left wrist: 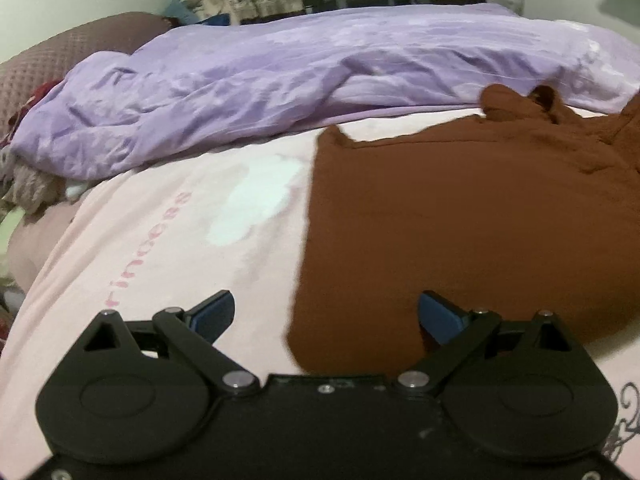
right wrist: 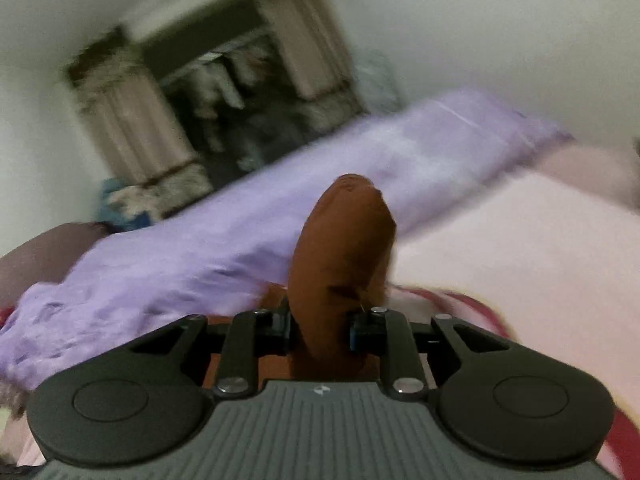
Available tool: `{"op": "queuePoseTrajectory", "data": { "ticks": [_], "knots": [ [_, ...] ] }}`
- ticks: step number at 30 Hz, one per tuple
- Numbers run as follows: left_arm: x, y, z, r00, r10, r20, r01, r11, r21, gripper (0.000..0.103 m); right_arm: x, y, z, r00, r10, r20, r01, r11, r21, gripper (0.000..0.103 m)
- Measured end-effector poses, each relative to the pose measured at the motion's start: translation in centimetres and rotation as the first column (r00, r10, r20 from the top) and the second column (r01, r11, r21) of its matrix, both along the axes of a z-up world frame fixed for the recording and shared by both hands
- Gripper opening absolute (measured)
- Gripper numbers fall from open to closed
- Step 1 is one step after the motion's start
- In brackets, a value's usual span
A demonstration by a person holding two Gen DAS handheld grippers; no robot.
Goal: Fold large clothes
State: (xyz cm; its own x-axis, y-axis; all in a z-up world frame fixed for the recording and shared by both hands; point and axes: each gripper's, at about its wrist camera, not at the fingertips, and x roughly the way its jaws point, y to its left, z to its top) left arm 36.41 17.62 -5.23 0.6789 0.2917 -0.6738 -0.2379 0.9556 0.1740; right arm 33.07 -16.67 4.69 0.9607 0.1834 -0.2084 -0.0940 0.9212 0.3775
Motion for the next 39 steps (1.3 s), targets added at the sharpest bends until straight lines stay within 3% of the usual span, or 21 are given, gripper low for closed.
{"op": "queuePoseTrajectory", "data": {
  "ticks": [4,7,11,15,19,22,24,26,29,32,35,39],
  "knots": [
    [-0.3,1.8,0.5,1.0,0.013,-0.003,-0.013,1.0,0.01,0.101,-0.9,8.4,3.1,0.993,0.076,0.089,-0.068,0.994,-0.088,0.024],
    [-0.5,2.9,1.0,1.0,0.03,-0.002,-0.03,0.999,0.045,0.101,-1.6,13.8,4.3,0.98,0.128,0.154,-0.113,0.988,-0.102,0.023],
    [-1.0,4.7,1.5,0.998,0.052,0.021,-0.052,0.998,0.024,0.101,-2.4,19.9,5.0,0.96,0.218,0.173,-0.195,0.971,-0.138,0.023],
    [-0.9,5.9,0.4,0.998,0.068,0.005,-0.068,0.998,0.001,0.101,-3.5,24.1,2.8,0.945,0.302,0.125,-0.277,0.942,-0.187,0.022],
    [-0.7,6.4,-1.3,0.998,0.064,-0.025,-0.065,0.998,-0.019,0.101,-2.0,27.0,-2.0,0.953,0.301,-0.027,-0.299,0.929,-0.216,0.023],
    [-0.4,6.4,-2.3,0.997,0.063,-0.036,-0.064,0.998,-0.028,0.101,-0.4,27.6,-6.2,0.941,0.3,-0.159,-0.327,0.927,-0.183,0.022],
    [-0.1,6.2,-2.9,0.997,0.064,-0.045,-0.065,0.998,-0.028,0.101,-1.2,28.4,-7.8,0.936,0.304,-0.177,-0.338,0.915,-0.221,0.023],
    [0.2,5.9,-3.1,0.996,0.069,-0.05,-0.071,0.997,-0.035,0.101,-2.9,29.1,-8.3,0.947,0.29,-0.141,-0.318,0.909,-0.27,0.028],
    [0.2,5.2,-2.3,0.995,0.085,-0.047,-0.086,0.996,-0.028,0.1,-3.4,29.3,-7.2,0.946,0.299,-0.127,-0.323,0.911,-0.257,0.04],
    [-1.2,4.2,0.0,0.998,0.057,0.012,-0.056,0.997,-0.049,0.101,-4.6,28.1,-5.1,0.931,0.347,-0.115,-0.364,0.904,-0.223,0.049],
    [-2.7,3.0,3.0,0.995,0.032,0.095,-0.026,0.998,-0.062,0.101,-6.4,25.8,-2.6,0.903,0.421,-0.089,-0.431,0.886,-0.173,0.051],
    [-2.6,1.3,5.8,0.985,-0.033,0.167,0.048,0.995,-0.084,0.101,-8.9,21.0,-0.2,0.925,0.379,0.022,-0.371,0.915,-0.158,0.051]
  ]
}}
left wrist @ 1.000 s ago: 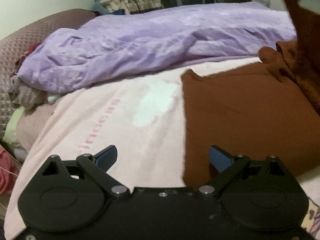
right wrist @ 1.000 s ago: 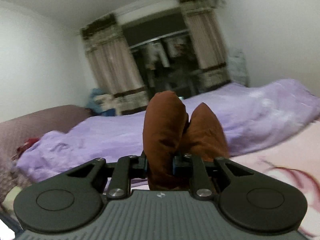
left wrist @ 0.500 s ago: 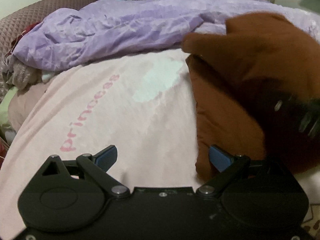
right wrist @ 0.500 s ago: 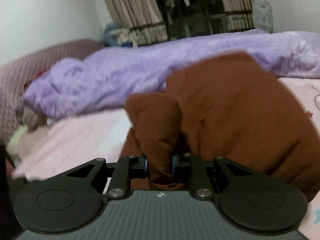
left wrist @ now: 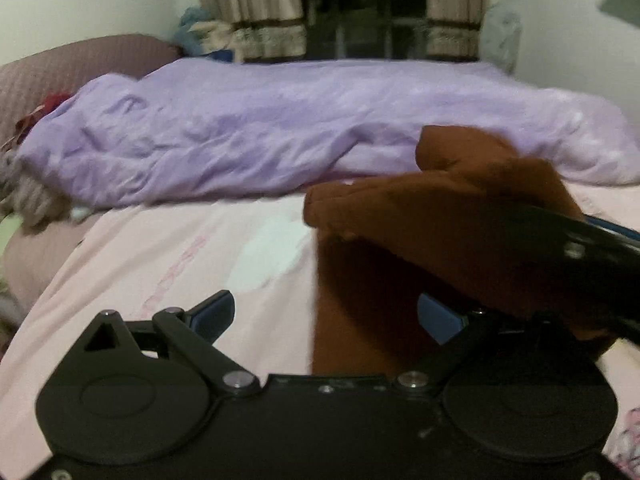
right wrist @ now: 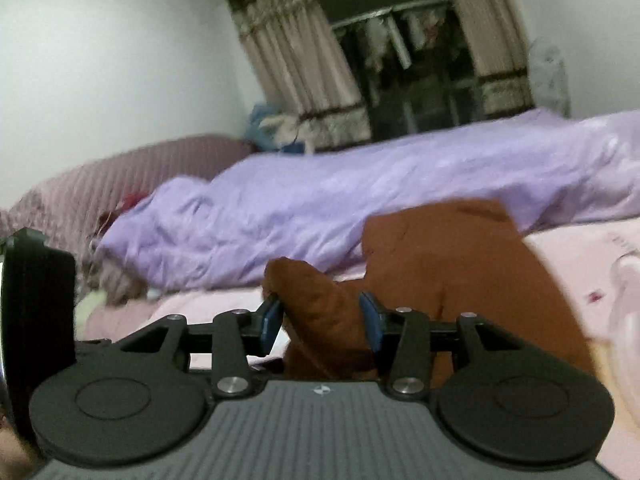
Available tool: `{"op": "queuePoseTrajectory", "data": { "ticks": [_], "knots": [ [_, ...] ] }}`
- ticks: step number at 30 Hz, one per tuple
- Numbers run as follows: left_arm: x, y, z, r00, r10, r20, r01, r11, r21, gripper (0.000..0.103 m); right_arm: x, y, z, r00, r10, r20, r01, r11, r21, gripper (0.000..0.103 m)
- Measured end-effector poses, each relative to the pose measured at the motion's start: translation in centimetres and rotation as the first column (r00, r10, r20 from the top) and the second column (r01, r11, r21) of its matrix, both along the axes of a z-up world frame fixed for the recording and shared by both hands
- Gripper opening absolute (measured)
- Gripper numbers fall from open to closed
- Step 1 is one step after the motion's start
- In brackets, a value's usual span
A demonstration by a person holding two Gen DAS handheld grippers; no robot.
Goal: Fold large clothes
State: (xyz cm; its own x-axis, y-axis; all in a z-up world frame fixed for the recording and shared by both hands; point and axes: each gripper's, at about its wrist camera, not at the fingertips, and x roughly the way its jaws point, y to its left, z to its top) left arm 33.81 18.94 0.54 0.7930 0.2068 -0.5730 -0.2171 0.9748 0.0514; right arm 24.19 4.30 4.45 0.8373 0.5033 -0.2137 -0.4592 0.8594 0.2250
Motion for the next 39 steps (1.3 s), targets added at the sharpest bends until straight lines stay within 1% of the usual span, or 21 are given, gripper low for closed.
{"op": "queuePoseTrajectory", "data": {
  "ticks": [3,5,6,8,9,12,13,14,17,19,20,23,25,26,28,31,32,33,35,37,39],
  "knots": [
    [1.5,-0.5,-0.2,0.998,-0.027,-0.055,0.023,0.997,-0.071,0.101,-0.1,-3.1,0.7,0.998,-0.064,0.009,0.063,0.998,0.02,0.052],
    [1.0,-0.6,-0.4,0.998,-0.053,-0.036,0.048,0.991,-0.128,0.101,0.2,-4.5,0.4,0.997,-0.081,-0.008,0.081,0.995,0.054,0.052],
    [0.6,-0.8,-0.6,0.998,-0.059,-0.024,0.055,0.99,-0.131,0.101,0.6,-4.7,0.1,0.997,-0.071,-0.019,0.072,0.995,0.066,0.052],
    [0.8,-1.5,-1.3,0.997,-0.057,-0.055,0.053,0.995,-0.084,0.101,1.6,-3.9,-0.8,0.998,-0.03,-0.047,0.034,0.996,0.077,0.05],
    [0.9,-1.7,-2.0,0.996,-0.04,-0.08,0.036,0.999,-0.04,0.101,2.6,-2.6,-1.4,0.997,-0.013,-0.071,0.019,0.996,0.085,0.047],
    [0.9,-1.3,-4.1,0.991,0.018,-0.135,-0.012,0.999,0.045,0.101,5.2,0.9,-3.3,0.985,0.028,-0.172,-0.01,0.994,0.107,0.03],
    [0.7,-0.8,-5.1,0.986,0.036,-0.164,-0.028,0.998,0.047,0.101,5.7,2.0,-4.0,0.981,0.014,-0.194,0.005,0.996,0.094,0.026],
    [0.6,-0.1,-5.8,0.982,0.046,-0.184,-0.039,0.998,0.04,0.101,6.3,3.2,-4.8,0.977,-0.011,-0.211,0.026,0.997,0.07,0.019],
    [0.5,2.2,-7.5,0.969,0.096,-0.227,-0.09,0.995,0.035,0.101,6.3,5.7,-6.8,0.978,-0.06,-0.2,0.064,0.998,0.013,0.012],
    [0.4,3.5,-8.2,0.96,0.129,-0.25,-0.125,0.992,0.032,0.101,5.3,6.1,-7.0,0.98,-0.085,-0.18,0.089,0.996,0.015,0.012],
    [0.3,4.1,-8.3,0.957,0.137,-0.255,-0.135,0.991,0.024,0.101,4.5,5.8,-6.4,0.983,-0.09,-0.163,0.098,0.994,0.043,0.012],
    [0.0,5.2,-7.8,0.962,0.153,-0.226,-0.157,0.988,0.002,0.101,2.1,4.9,-2.8,0.996,-0.067,-0.066,0.075,0.988,0.133,0.012],
    [0.0,5.4,-7.2,0.966,0.157,-0.205,-0.161,0.987,0.0,0.101,1.2,5.0,-1.1,0.998,-0.065,-0.012,0.066,0.987,0.149,0.012],
    [0.2,5.5,-7.1,0.967,0.16,-0.197,-0.163,0.987,0.004,0.101,1.2,5.0,-1.0,0.998,-0.061,-0.009,0.062,0.987,0.15,0.012],
    [0.6,5.6,-7.1,0.966,0.164,-0.198,-0.166,0.986,0.01,0.101,2.2,5.8,-2.4,0.997,-0.06,-0.048,0.065,0.992,0.111,0.012],
    [1.1,5.7,-8.0,0.959,0.17,-0.227,-0.174,0.985,0.002,0.101,5.0,7.5,-7.7,0.974,-0.032,-0.223,0.042,0.998,0.036,0.012],
    [0.9,5.6,-8.3,0.958,0.164,-0.235,-0.169,0.986,0.0,0.101,5.3,7.7,-9.3,0.968,-0.027,-0.25,0.034,0.999,0.021,0.011],
    [0.8,5.2,-8.6,0.957,0.158,-0.243,-0.162,0.987,0.001,0.101,5.0,7.7,-10.2,0.971,-0.023,-0.237,0.028,0.999,0.019,0.011],
    [1.0,4.5,-9.1,0.956,0.142,-0.256,-0.145,0.989,0.009,0.101,4.4,7.6,-9.9,0.975,-0.02,-0.222,0.025,1.0,0.019,0.013],
    [1.2,3.9,-9.4,0.956,0.132,-0.264,-0.133,0.991,0.013,0.101,5.0,7.1,-9.3,0.967,-0.012,-0.255,0.025,0.999,0.048,0.013],
    [1.4,3.4,-9.5,0.957,0.126,-0.261,-0.125,0.992,0.019,0.101,5.3,6.4,-9.9,0.961,-0.001,-0.277,0.022,0.997,0.072,0.013]
  ]
}}
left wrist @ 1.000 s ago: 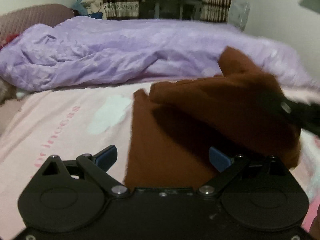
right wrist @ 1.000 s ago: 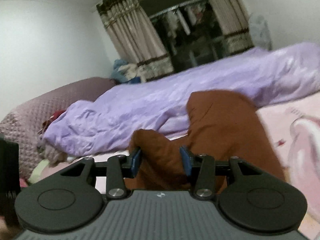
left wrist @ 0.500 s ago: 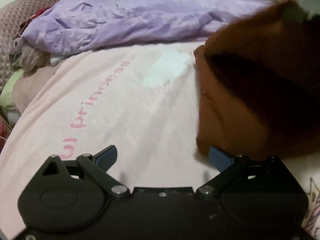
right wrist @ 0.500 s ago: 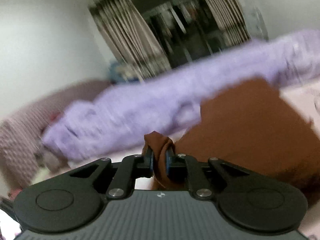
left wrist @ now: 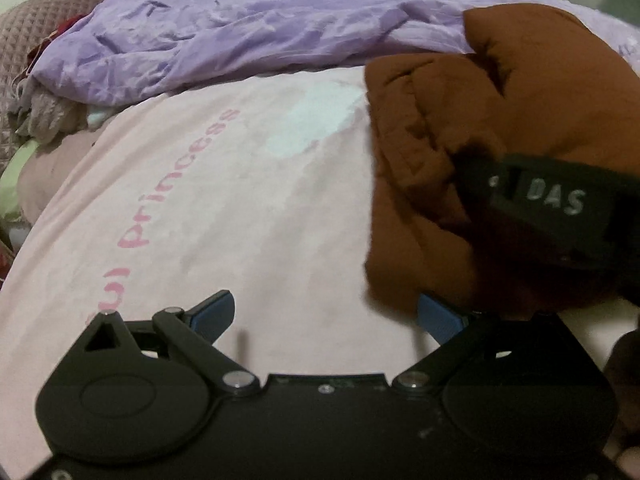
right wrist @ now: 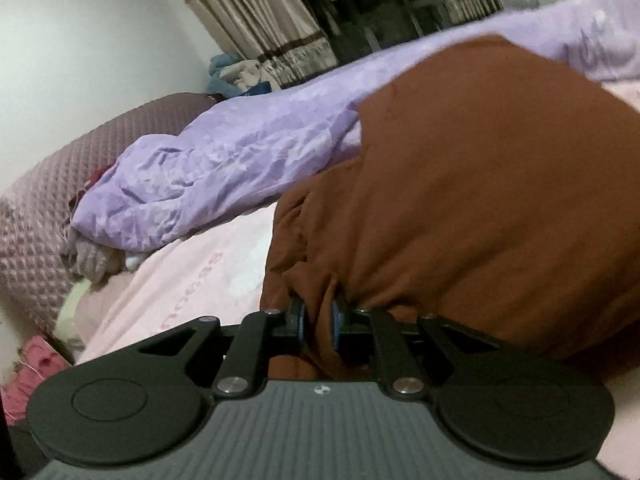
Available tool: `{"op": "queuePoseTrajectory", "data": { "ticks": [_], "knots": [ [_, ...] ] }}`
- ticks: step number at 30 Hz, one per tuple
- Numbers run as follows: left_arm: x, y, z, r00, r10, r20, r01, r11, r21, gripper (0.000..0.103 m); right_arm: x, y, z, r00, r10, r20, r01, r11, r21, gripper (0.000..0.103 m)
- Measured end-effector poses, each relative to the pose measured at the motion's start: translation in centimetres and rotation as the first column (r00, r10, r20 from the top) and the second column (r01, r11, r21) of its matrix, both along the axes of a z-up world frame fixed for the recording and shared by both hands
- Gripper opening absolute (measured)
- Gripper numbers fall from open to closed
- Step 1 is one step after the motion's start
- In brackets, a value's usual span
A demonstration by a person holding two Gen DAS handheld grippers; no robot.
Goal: Fold large clothes
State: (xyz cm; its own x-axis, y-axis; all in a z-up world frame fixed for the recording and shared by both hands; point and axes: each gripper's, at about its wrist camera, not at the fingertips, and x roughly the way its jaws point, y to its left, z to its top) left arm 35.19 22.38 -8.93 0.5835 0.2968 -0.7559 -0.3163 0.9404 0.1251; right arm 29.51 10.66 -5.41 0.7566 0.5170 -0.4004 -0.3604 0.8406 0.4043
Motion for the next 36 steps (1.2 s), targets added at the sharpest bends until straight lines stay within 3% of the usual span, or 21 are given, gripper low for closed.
{"op": "queuePoseTrajectory", "data": {
  "ticks": [7,9,13,17,22,26,29,30,32,33,36],
  "knots": [
    [-0.5,-0.3,0.7,1.0,-0.002,0.014,0.002,1.0,-0.006,0.101,-1.0,1.6,0.8,0.998,0.0,0.067,0.005,0.996,-0.088,0.017],
    [-0.7,-0.2,1.3,1.0,0.002,0.031,-0.002,1.0,-0.005,0.101,-1.7,1.8,1.9,0.995,0.007,0.096,0.004,0.994,-0.111,0.028],
    [-2.2,-0.6,4.2,0.993,-0.011,0.115,0.013,1.0,-0.012,0.101,-3.2,1.6,4.5,0.986,0.083,0.144,-0.069,0.993,-0.097,0.064],
    [-3.9,-1.6,7.4,0.975,-0.049,0.217,0.055,0.998,-0.021,0.101,-5.5,-0.7,7.9,0.965,0.107,0.239,-0.099,0.994,-0.042,0.074],
    [-3.6,-2.9,8.8,0.956,-0.099,0.275,0.123,0.99,-0.073,0.101,-6.8,-4.7,10.8,0.934,-0.084,0.346,0.141,0.979,-0.144,0.074],
    [-0.9,-3.7,6.8,0.969,-0.124,0.214,0.144,0.986,-0.083,0.101,-5.5,-8.0,9.7,0.896,-0.246,0.369,0.36,0.89,-0.281,0.073],
    [1.0,-3.8,5.0,0.972,-0.151,0.182,0.183,0.969,-0.169,0.101,-4.0,-10.8,8.3,0.892,-0.331,0.308,0.422,0.855,-0.302,0.072],
    [1.1,-3.7,4.6,0.965,-0.156,0.209,0.198,0.959,-0.201,0.095,-3.4,-11.6,7.9,0.89,-0.359,0.281,0.436,0.85,-0.296,0.072],
    [0.9,-3.7,4.6,0.95,-0.172,0.26,0.231,0.948,-0.22,0.049,-2.4,-12.8,7.1,0.89,-0.396,0.228,0.449,0.848,-0.281,0.069],
    [0.9,-3.8,4.6,0.947,-0.179,0.265,0.245,0.939,-0.241,0.033,-2.1,-13.5,6.8,0.893,-0.399,0.206,0.445,0.853,-0.275,0.066],
    [-0.6,-4.3,6.2,0.928,-0.168,0.332,0.238,0.954,-0.183,0.024,-1.8,-13.8,6.5,0.903,-0.39,0.177,0.425,0.868,-0.258,0.061]
  ]
}}
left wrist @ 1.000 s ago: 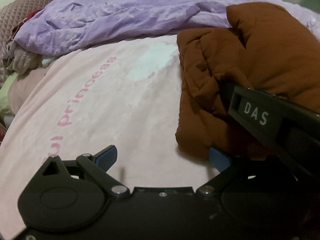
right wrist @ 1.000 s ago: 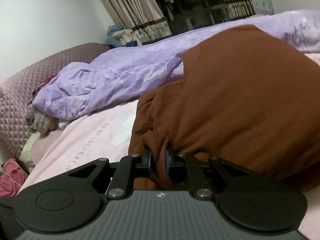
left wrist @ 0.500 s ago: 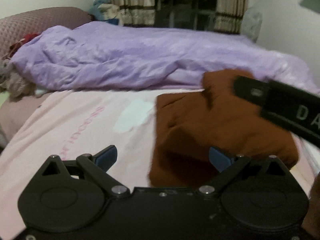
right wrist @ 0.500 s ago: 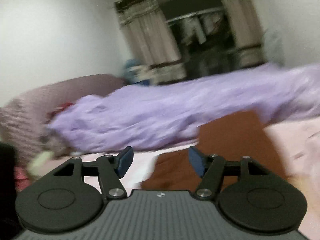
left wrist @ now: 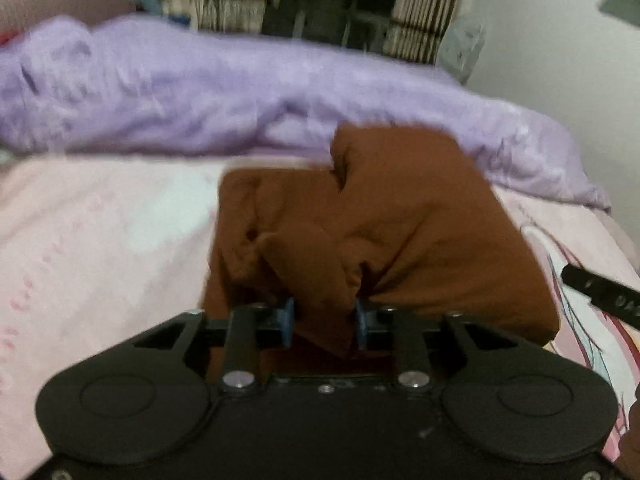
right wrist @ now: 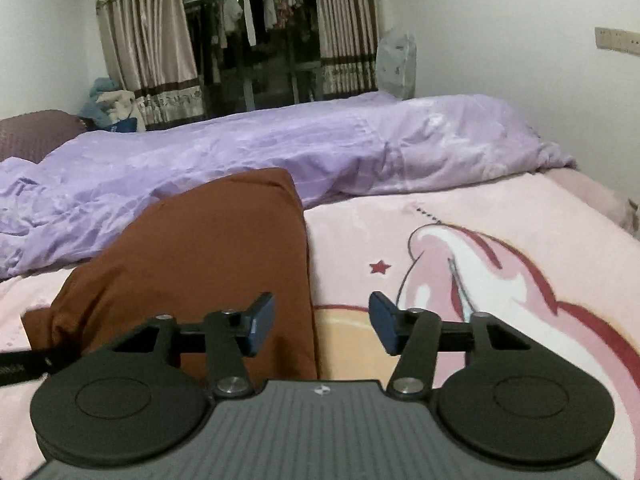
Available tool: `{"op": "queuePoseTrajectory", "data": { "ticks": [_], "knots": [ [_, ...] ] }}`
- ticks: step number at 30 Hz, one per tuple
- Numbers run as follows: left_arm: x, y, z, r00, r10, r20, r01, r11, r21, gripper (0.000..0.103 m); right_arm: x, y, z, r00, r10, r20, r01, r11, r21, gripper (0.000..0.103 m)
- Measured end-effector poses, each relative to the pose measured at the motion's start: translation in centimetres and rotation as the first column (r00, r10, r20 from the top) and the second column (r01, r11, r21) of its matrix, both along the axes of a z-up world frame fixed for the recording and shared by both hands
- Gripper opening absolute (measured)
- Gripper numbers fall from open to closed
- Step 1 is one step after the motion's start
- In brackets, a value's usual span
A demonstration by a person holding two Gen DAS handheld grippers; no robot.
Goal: Fold large clothes
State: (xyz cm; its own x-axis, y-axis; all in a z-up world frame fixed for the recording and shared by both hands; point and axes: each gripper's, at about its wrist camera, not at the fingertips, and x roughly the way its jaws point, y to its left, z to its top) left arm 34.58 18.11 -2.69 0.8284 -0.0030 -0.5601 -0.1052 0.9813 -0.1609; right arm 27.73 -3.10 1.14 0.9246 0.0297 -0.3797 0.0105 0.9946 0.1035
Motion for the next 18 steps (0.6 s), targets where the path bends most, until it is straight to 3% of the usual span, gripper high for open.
{"op": "queuePoseTrajectory", "data": {
  "ticks": [3,5,7,8,9,10,11,13,14,16,18],
  "knots": [
    [-2.3,0.4,2.5,0.998,0.015,0.069,-0.015,1.0,0.006,0.022,-0.9,0.6,0.8,0.998,0.039,0.049,-0.039,0.999,0.002,0.061],
    [-2.6,0.9,2.0,0.999,0.041,0.03,-0.042,0.999,0.034,0.022,-2.1,0.8,0.9,0.994,0.074,0.075,-0.074,0.997,-0.001,0.061],
    [-1.5,1.5,-1.1,0.996,0.053,-0.066,-0.05,0.998,0.047,0.024,-1.6,1.8,0.2,0.992,0.112,0.056,-0.112,0.994,-0.007,0.061],
    [-0.7,2.0,-2.9,0.992,0.055,-0.112,-0.052,0.998,0.027,0.029,-1.1,2.2,-0.4,0.992,0.122,0.03,-0.121,0.993,-0.012,0.06],
    [-0.2,2.5,-4.8,0.987,0.062,-0.149,-0.062,0.998,0.002,0.046,-0.3,2.6,-1.4,0.992,0.127,-0.01,-0.128,0.992,-0.017,0.057],
    [-0.2,2.9,-5.7,0.984,0.086,-0.158,-0.088,0.996,-0.009,0.069,0.6,3.0,-2.7,0.99,0.132,-0.053,-0.133,0.991,-0.012,0.057],
    [-0.7,3.3,-5.8,0.981,0.12,-0.151,-0.122,0.992,-0.009,0.077,1.2,3.2,-3.7,0.989,0.13,-0.075,-0.13,0.992,0.001,0.057],
    [-1.8,3.6,-4.5,0.986,0.119,-0.117,-0.122,0.992,-0.017,0.077,0.9,3.0,-4.0,0.99,0.125,-0.061,-0.125,0.992,0.011,0.056],
    [-2.2,3.6,-3.4,0.988,0.125,-0.093,-0.125,0.992,0.011,0.077,0.7,2.8,-3.4,0.989,0.14,-0.053,-0.139,0.99,0.01,0.048],
    [-3.6,3.4,-0.7,0.984,0.176,-0.007,-0.174,0.98,0.094,0.073,0.2,2.3,-1.6,0.987,0.16,-0.027,-0.159,0.987,0.022,0.039],
    [-4.6,3.5,2.0,0.97,0.222,0.101,-0.232,0.967,0.105,0.073,-0.2,1.9,0.3,0.987,0.151,0.05,-0.153,0.988,0.033,0.039]
  ]
}}
